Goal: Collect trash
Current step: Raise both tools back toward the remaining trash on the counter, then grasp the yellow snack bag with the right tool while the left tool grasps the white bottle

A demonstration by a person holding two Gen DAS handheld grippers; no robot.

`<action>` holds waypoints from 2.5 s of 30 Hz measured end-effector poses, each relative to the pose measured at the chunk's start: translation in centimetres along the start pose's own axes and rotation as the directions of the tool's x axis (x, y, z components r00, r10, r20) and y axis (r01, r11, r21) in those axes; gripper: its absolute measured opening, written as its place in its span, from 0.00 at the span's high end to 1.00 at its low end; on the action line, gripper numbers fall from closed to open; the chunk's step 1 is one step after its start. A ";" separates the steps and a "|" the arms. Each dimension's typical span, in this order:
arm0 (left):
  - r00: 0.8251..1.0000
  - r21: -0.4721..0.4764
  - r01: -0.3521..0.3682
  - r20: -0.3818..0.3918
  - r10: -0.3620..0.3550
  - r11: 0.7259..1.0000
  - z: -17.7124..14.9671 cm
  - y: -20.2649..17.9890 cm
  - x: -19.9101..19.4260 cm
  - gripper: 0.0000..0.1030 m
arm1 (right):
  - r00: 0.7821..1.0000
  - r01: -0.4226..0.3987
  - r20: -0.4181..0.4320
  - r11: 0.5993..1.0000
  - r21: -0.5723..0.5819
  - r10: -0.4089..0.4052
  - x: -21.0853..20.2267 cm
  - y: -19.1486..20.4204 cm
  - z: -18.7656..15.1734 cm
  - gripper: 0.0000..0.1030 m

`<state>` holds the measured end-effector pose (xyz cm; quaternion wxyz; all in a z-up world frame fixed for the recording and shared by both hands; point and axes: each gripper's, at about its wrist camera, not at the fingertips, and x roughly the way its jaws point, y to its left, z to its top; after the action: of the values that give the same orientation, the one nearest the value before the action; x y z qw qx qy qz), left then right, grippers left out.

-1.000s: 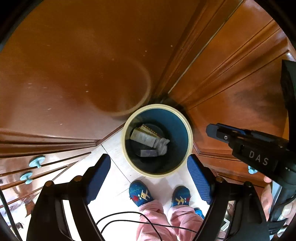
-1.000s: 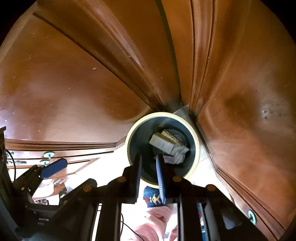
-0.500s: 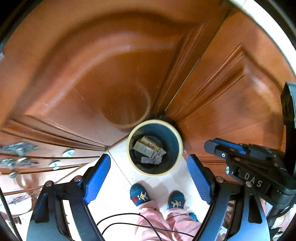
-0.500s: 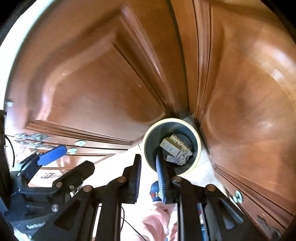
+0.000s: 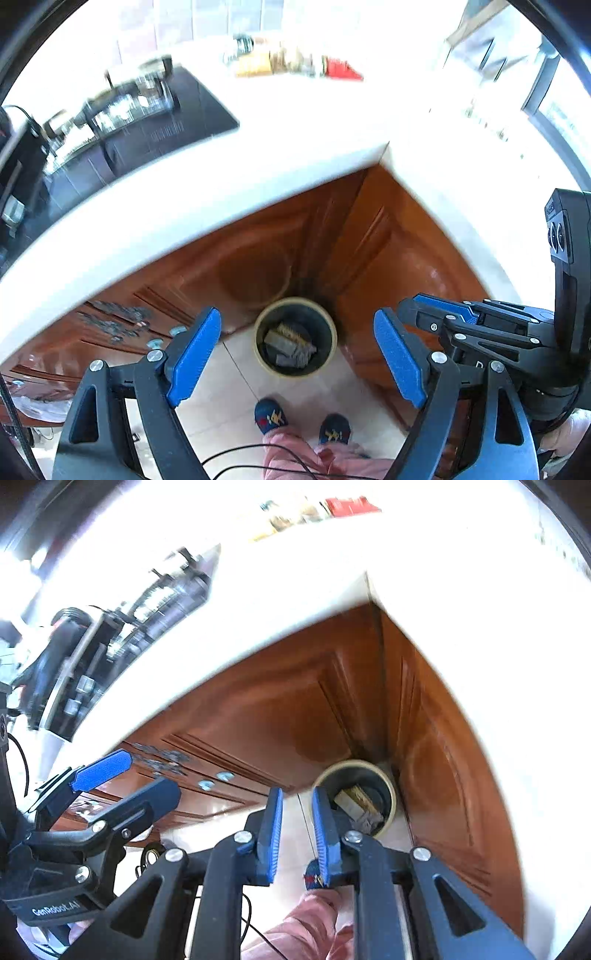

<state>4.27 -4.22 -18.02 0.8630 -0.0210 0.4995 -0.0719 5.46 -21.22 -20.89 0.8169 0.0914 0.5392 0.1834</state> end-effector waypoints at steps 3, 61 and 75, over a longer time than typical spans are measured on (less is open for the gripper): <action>0.998 -0.003 -0.016 0.065 0.016 1.000 1.0 -0.5 -3.6 0.18 | 0.999 -0.015 0.051 0.999 -0.039 0.017 -2.9 0.9 0.9 0.84; 0.951 0.133 0.184 -0.276 -0.142 0.974 36.9 13.1 18.3 0.69 | 0.999 -0.025 0.042 0.979 0.204 0.017 10.9 3.8 36.0 0.73; 0.933 0.135 0.241 -0.305 -0.191 0.961 38.1 12.1 21.2 0.78 | 1.000 -0.014 -0.010 0.971 0.237 0.017 13.6 4.0 37.1 0.66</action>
<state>48.92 3.29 -18.52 0.7662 0.0085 0.6068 -0.2113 43.35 -10.33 -16.11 0.7956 0.1914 0.5612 0.1246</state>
